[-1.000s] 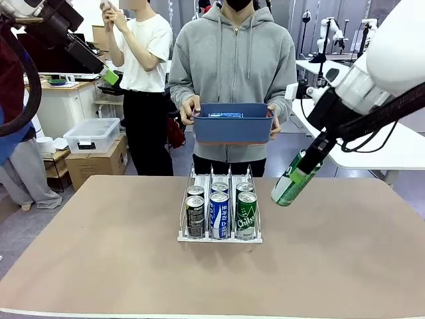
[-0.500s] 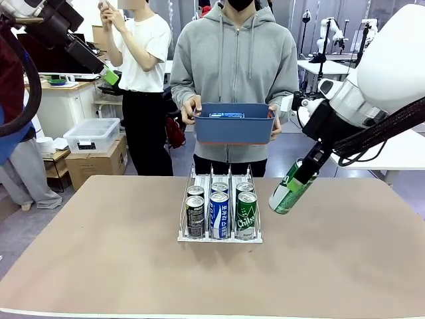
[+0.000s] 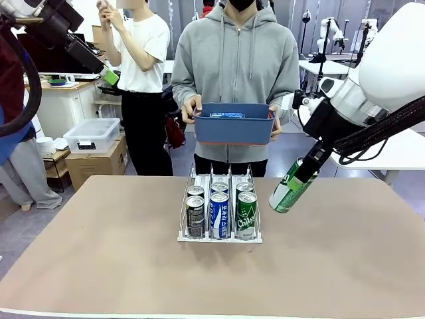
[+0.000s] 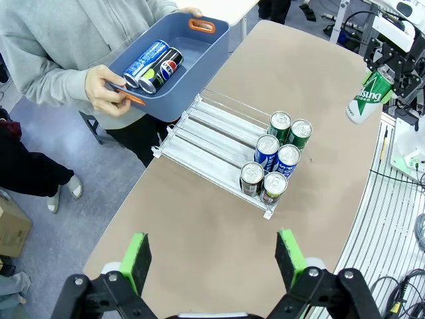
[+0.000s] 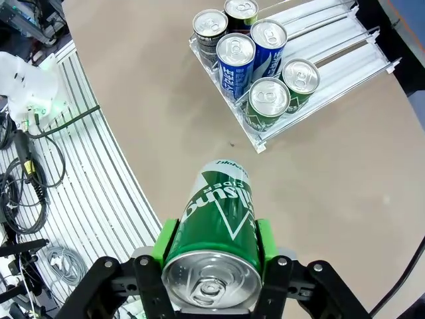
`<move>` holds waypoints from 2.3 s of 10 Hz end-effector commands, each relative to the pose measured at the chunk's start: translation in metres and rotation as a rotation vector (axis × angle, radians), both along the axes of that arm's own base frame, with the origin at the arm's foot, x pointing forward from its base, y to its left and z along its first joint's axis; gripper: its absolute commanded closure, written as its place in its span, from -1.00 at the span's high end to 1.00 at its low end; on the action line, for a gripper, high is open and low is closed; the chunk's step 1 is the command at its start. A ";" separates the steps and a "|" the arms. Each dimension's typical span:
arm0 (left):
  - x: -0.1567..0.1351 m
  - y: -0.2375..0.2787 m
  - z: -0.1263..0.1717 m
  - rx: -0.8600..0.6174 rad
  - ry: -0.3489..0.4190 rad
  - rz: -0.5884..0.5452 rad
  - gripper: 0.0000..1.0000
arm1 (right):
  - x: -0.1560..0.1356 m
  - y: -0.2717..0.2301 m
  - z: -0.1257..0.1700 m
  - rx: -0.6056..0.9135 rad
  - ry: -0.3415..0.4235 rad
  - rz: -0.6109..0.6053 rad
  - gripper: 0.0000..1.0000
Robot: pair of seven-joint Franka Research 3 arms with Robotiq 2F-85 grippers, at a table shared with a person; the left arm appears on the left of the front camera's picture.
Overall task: Fill the beverage cans into the dispenser.
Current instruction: Place the picked Sprite in the line of the Automatic Can Dispenser with the same cans.
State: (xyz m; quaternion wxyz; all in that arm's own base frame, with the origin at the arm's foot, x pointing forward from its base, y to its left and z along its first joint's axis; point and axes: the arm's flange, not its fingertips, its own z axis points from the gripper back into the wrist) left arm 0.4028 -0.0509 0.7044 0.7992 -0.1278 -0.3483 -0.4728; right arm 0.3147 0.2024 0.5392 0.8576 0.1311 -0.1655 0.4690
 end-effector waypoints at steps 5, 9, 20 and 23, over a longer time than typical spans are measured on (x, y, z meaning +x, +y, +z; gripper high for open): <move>0.001 0.002 0.000 0.000 0.000 0.008 1.00 | -0.005 0.031 -0.034 -0.008 -0.015 -0.064 0.16; 0.001 0.002 0.000 0.000 0.000 0.008 1.00 | 0.002 0.060 -0.065 -0.036 -0.013 -0.041 0.16; 0.001 0.002 0.000 0.000 0.000 0.008 1.00 | 0.056 0.081 -0.100 -0.103 -0.132 -0.091 0.16; 0.001 0.002 0.000 0.000 0.000 0.008 1.00 | 0.077 0.083 -0.106 -0.100 -0.151 -0.105 0.16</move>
